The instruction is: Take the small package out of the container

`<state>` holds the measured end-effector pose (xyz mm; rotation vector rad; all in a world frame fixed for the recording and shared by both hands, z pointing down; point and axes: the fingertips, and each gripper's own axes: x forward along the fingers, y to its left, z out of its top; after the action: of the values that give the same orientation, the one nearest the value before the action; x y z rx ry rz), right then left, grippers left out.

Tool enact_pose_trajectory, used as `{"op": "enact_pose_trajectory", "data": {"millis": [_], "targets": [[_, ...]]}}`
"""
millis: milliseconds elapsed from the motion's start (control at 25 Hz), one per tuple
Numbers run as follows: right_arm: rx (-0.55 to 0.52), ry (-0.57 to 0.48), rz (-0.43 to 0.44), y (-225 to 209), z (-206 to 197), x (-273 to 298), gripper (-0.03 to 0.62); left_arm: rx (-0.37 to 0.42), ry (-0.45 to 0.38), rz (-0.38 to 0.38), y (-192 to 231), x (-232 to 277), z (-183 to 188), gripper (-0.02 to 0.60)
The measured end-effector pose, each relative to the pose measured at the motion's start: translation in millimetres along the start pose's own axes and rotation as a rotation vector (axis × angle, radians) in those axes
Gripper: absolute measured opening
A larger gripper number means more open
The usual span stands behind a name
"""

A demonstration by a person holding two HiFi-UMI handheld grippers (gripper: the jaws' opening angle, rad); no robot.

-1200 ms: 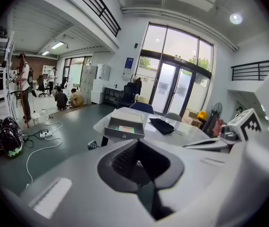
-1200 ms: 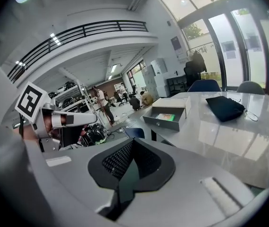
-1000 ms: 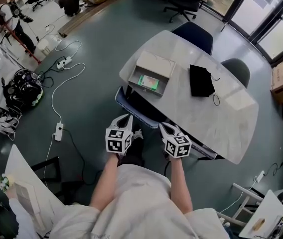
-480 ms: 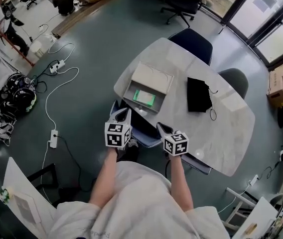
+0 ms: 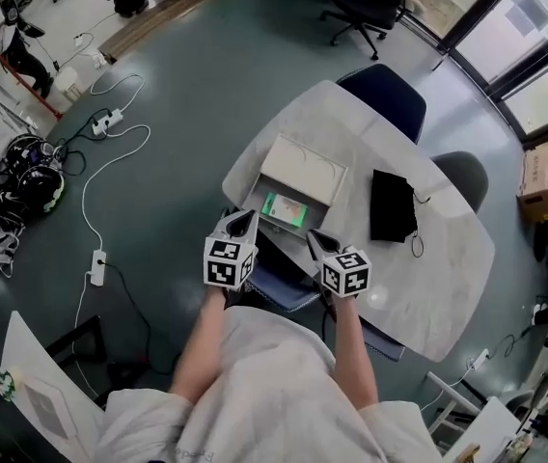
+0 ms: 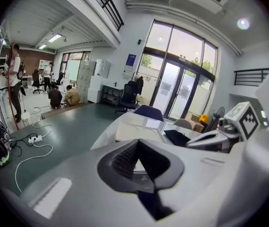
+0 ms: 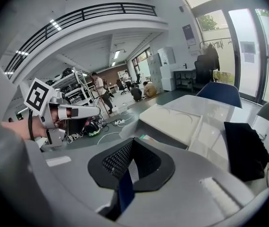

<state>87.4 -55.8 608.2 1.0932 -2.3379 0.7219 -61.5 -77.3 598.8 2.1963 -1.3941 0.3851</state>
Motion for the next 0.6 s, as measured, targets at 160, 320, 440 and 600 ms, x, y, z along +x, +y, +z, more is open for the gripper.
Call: {"op": "enact_pose_trajectory", "data": {"millis": [160,320,440,600], "targets": [[-0.060,0.045,0.006,-11,10,27,-0.002,-0.008,0.036,0.006,21,13,-11,0.054],[-0.168,0.140,0.027,-16,10,55,-0.002,-0.032,0.058,-0.026,31,24,-18,0.054],[-0.298,0.223,0.019,-24,7,72,-0.002,-0.001,0.096,-0.060,26,36,-25,0.054],[-0.417,0.292,0.052,-29,-1,96,0.018,0.026,0.136,-0.098,19,49,-32,0.054]]}}
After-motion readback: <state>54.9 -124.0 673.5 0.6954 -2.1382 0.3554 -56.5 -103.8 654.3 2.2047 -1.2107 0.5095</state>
